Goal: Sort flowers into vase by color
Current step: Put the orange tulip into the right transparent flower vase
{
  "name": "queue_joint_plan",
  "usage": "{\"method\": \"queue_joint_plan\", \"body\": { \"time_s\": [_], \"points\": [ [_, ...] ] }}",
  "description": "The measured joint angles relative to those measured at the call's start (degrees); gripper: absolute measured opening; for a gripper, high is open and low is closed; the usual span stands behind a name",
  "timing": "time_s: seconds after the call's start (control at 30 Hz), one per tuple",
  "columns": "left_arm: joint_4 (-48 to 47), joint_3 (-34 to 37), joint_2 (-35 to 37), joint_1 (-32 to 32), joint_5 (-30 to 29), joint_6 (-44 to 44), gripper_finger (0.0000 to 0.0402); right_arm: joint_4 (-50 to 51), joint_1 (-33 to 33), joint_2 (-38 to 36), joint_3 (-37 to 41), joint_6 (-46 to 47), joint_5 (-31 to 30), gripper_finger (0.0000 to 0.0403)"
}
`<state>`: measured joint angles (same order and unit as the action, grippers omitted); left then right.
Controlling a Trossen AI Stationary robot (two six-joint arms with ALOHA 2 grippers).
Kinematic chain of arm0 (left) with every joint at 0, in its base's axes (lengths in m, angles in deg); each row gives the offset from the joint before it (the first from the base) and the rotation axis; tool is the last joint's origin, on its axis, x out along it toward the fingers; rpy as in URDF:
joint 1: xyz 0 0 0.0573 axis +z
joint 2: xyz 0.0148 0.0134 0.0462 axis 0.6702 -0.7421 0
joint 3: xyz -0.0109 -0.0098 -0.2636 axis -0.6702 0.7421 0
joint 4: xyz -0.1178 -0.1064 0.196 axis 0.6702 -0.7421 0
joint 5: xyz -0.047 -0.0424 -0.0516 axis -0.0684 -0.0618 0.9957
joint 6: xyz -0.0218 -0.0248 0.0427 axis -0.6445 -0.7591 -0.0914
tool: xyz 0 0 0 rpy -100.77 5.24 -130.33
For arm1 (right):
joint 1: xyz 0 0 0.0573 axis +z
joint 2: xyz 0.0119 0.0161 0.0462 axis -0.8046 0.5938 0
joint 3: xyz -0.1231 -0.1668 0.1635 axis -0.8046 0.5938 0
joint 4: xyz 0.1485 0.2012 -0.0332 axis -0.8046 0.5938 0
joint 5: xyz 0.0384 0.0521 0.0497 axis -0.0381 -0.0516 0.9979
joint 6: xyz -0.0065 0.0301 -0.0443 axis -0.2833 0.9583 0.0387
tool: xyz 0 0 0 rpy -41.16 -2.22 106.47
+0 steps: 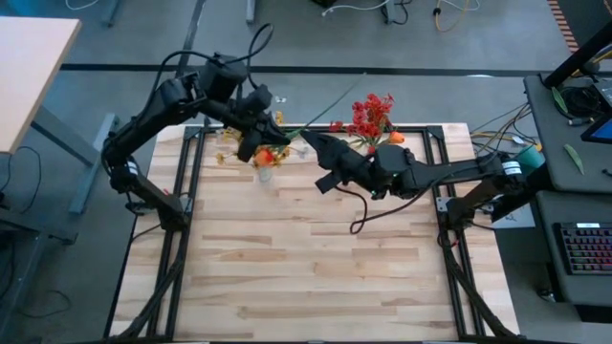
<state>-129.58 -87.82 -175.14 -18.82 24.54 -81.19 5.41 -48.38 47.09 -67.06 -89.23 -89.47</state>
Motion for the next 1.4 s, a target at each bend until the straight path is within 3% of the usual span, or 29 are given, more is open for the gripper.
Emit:
{"method": "queue_joint_plan", "body": {
  "time_s": [0.43, 1.2, 1.3, 1.4],
  "points": [
    [0.46, -1.63, 0.07, -2.49, -0.61, -1.33, 0.0, -0.85, 0.02, 0.05, 0.0, -4.96, -0.03, 0.013],
    [1.57, -0.27, -1.03, -3.88, -3.11, -1.35, 0.0, -0.33, 0.11, 0.05, 0.2, -5.94, -1.99, 0.0127],
    [1.71, -0.27, -1.65, -4.04, -3.05, -1.35, 0.0, -0.31, 0.11, 0.05, 0.22, -6.08, -2.02, 0.0111],
    [2.21, -0.27, -2.27, -4.13, -3.03, -1.46, 0.0009, 0.02, 0.11, 0.05, 0.24, -6.24, -2.42, 0.0065]
  ]
}}
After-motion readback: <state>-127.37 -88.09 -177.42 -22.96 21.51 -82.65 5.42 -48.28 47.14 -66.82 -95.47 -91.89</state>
